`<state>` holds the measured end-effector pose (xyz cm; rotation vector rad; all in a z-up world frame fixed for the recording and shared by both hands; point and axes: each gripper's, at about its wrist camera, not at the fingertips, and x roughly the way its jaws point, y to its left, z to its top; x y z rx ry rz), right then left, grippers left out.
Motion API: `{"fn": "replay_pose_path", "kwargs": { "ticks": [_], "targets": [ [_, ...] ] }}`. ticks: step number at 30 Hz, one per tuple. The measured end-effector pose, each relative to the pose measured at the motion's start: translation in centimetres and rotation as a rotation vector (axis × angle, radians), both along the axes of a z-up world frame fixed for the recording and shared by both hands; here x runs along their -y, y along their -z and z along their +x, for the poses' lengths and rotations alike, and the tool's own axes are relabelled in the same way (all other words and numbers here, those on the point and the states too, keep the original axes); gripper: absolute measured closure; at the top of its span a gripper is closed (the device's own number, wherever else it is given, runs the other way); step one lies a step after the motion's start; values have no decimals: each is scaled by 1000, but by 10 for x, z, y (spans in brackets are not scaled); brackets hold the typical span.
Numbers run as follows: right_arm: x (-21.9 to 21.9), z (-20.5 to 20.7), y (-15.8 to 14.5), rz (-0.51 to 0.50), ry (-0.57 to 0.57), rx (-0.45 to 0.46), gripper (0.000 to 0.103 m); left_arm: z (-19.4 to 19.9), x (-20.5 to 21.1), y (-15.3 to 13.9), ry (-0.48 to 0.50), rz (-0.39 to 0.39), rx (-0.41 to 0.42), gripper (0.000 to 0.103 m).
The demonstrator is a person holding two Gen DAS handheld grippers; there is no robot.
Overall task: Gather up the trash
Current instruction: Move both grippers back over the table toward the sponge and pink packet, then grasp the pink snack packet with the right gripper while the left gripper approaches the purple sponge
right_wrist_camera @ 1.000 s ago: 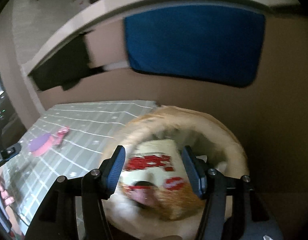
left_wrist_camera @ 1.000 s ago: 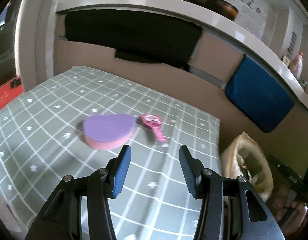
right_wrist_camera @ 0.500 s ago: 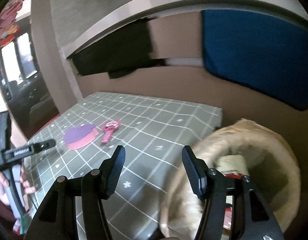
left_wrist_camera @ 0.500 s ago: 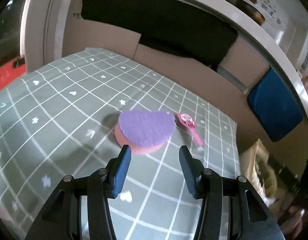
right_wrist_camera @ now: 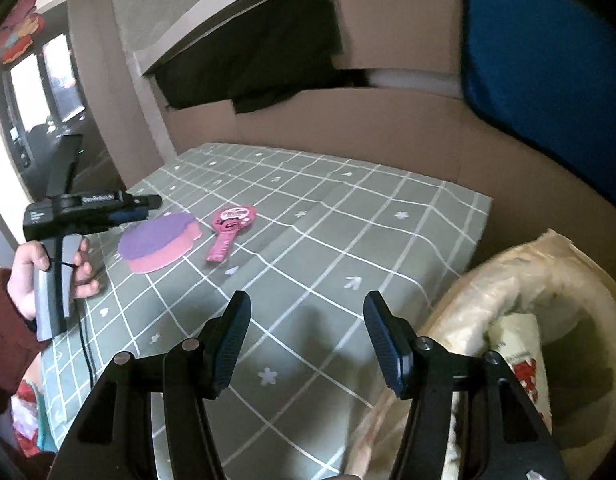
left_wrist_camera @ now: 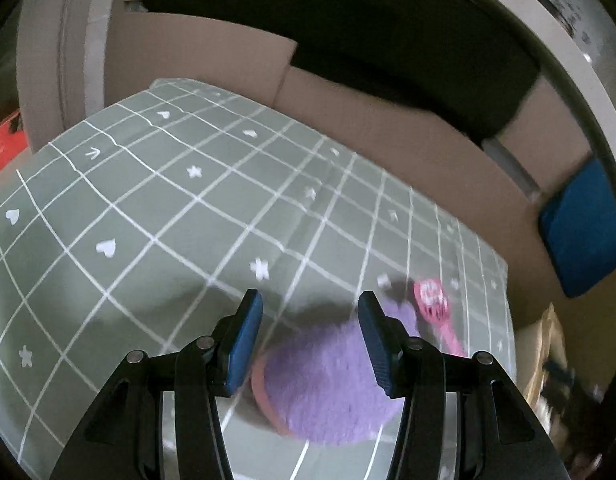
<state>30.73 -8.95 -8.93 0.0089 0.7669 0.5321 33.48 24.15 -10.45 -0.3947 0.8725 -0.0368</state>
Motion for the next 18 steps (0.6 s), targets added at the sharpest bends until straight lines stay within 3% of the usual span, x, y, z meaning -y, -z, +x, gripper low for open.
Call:
{"fn": "replay_pose_path", "kwargs": {
  "ticks": [4,11,18],
  "targets": [
    [-19,17,-2,16,-49,-33,47,-30,9,3,30,0,-5,52],
    [-77,37,2,-28,-150,-52,47,-86,12,-3,47,-78,34,52],
    [-130,65,22,-154,-206,-51,47,-109,-4,-30,-19,11,159,52]
  ]
}}
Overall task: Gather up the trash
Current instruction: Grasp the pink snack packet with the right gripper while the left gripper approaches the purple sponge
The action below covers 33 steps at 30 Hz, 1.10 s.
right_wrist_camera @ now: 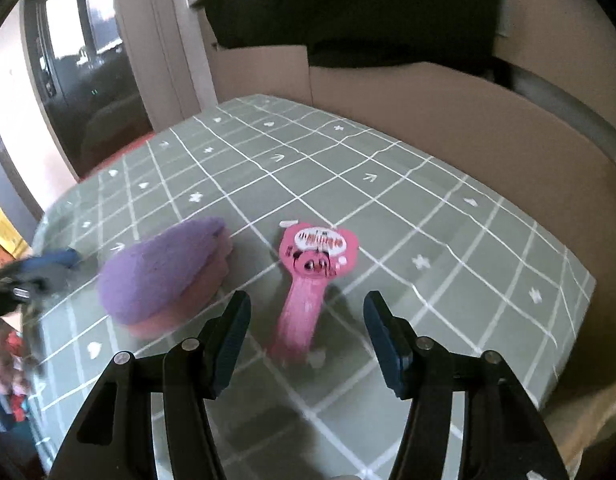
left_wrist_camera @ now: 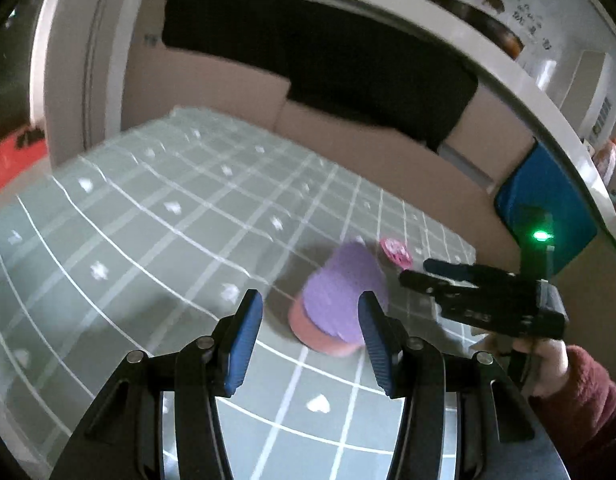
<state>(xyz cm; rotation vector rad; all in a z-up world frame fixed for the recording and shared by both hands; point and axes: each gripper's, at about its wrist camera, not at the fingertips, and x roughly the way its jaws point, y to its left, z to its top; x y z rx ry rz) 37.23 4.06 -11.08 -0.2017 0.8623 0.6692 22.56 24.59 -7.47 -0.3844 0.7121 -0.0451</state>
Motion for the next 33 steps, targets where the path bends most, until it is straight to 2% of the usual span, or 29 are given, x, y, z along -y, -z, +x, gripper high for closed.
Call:
{"fn": "replay_pose_path", "kwargs": {
  "ticks": [6,8,11,14,19,25,33],
  "targets": [
    [-20,33,15,-35,23,-46,47,10,-9,12,36,-35,-32,52],
    [-24,39,17,-48,27,-47,48,16,-6,15,54,-26,-42,52],
    [-23,40,15,-49,19,-41,54,25,0,16,87,-12,-48,52],
    [-16,30,8,-18,4,-47,54,40,0,18,95,-48,-63,52],
    [22,0,-8,36,39,-33,54,57,-2,26,53,-111,-98,52],
    [85,-30,-18,64,164,20,54,61,29,27,95,-62,-103,52],
    [153,-44,-18,161,295,-7,54,63,81,3,184,-56,-78,52]
  ]
}}
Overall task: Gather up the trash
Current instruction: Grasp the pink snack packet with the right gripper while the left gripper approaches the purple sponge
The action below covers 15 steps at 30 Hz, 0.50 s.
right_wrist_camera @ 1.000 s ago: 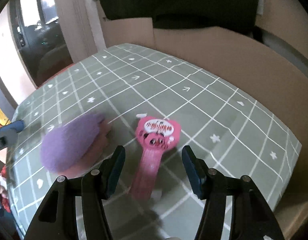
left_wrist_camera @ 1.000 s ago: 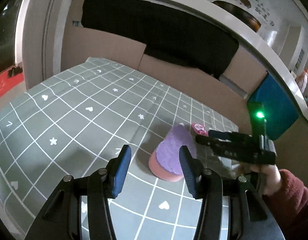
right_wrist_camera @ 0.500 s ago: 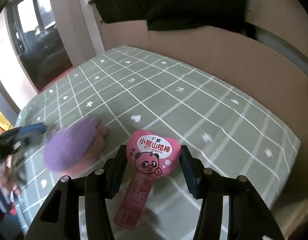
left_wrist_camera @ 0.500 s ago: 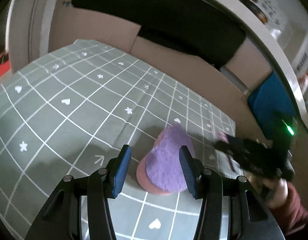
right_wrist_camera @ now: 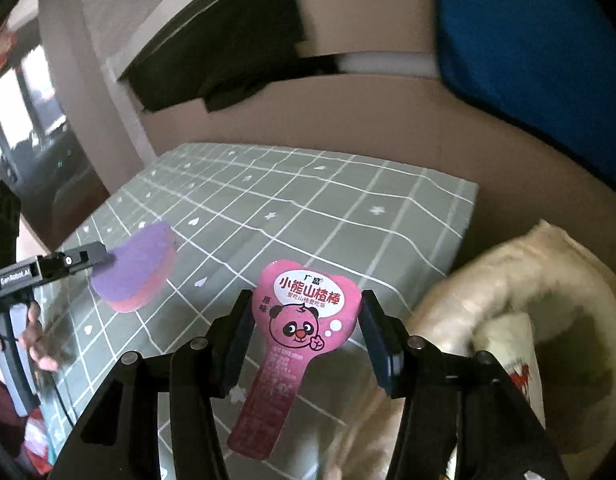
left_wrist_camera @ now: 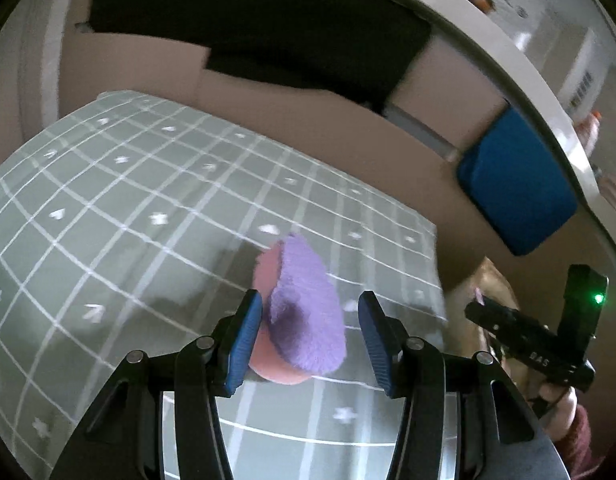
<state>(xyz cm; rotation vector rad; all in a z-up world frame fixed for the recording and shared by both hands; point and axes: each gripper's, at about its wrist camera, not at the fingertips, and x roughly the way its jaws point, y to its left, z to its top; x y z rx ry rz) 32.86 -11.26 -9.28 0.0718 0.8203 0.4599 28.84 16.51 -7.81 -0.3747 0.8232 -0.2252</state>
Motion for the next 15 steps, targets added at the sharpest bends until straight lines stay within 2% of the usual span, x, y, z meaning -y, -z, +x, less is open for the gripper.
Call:
{"fn": "replay_pose_path", "kwargs": {
  "ticks": [5,7,9,12,15],
  "targets": [
    [16,-12,3,39,15,7,54,-9,33,-2,46,62,6,52],
    [22,-16,5,46,17,7,54,-13,37,-1,13,103,16,52],
    [27,-20,6,55,16,7,54,-15,34,2,-69,132,16,52],
    [32,-24,8,60,15,17,54,-13,17,13,-182,71,-37,52],
    [36,-27,8,61,12,32,54,-8,8,26,-246,27,-105,52]
  ]
}}
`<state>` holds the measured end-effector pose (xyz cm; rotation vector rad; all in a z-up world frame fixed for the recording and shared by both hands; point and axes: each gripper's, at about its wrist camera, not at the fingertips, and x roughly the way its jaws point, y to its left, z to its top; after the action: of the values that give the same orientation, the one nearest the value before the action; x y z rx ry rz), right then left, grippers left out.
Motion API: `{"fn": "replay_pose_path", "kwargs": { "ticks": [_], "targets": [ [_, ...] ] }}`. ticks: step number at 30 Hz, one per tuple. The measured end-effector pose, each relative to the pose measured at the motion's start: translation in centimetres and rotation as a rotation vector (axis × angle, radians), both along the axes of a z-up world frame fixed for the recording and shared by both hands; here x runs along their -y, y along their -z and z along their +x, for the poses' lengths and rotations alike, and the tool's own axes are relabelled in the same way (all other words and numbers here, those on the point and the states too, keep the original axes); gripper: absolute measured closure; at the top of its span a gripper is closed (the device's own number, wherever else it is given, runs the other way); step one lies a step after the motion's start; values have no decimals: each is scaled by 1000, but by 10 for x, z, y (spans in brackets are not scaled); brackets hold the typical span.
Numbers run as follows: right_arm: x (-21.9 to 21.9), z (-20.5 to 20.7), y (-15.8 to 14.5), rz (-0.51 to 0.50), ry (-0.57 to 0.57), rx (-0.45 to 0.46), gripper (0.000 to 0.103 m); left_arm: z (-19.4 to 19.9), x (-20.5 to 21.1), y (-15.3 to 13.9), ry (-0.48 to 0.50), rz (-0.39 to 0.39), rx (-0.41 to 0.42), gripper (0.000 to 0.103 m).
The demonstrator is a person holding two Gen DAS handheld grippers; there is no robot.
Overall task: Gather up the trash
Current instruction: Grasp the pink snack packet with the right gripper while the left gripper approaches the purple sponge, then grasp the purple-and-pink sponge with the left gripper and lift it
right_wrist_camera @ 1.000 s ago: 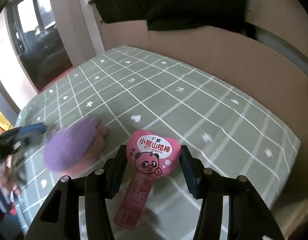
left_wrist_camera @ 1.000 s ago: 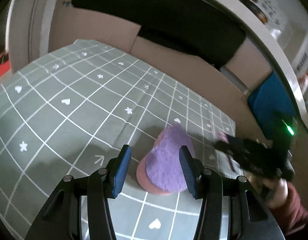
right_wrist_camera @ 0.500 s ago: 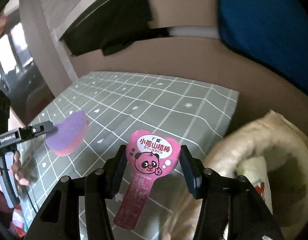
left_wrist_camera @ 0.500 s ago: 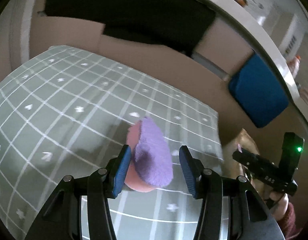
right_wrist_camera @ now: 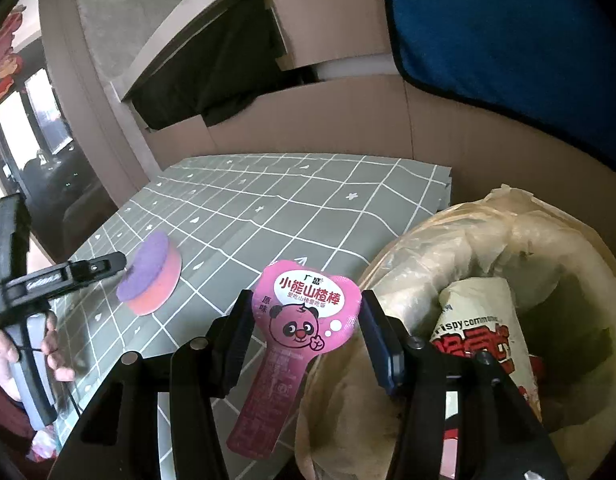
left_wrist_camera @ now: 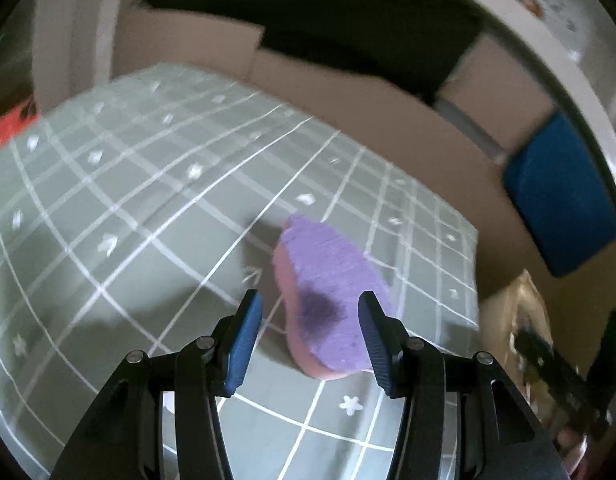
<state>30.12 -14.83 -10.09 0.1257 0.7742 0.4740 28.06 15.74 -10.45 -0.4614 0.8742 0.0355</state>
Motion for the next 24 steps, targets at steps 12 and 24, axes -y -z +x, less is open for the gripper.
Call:
{"fn": "replay_pose_path", "kwargs": {
  "ticks": [12,24],
  "targets": [
    [13,0,2,13,24,14,54,25,32,12,-25,-17,-27,40],
    [18,-5,3,2,33,15,53,30,39,11,-42,51,-31,38]
  ]
}}
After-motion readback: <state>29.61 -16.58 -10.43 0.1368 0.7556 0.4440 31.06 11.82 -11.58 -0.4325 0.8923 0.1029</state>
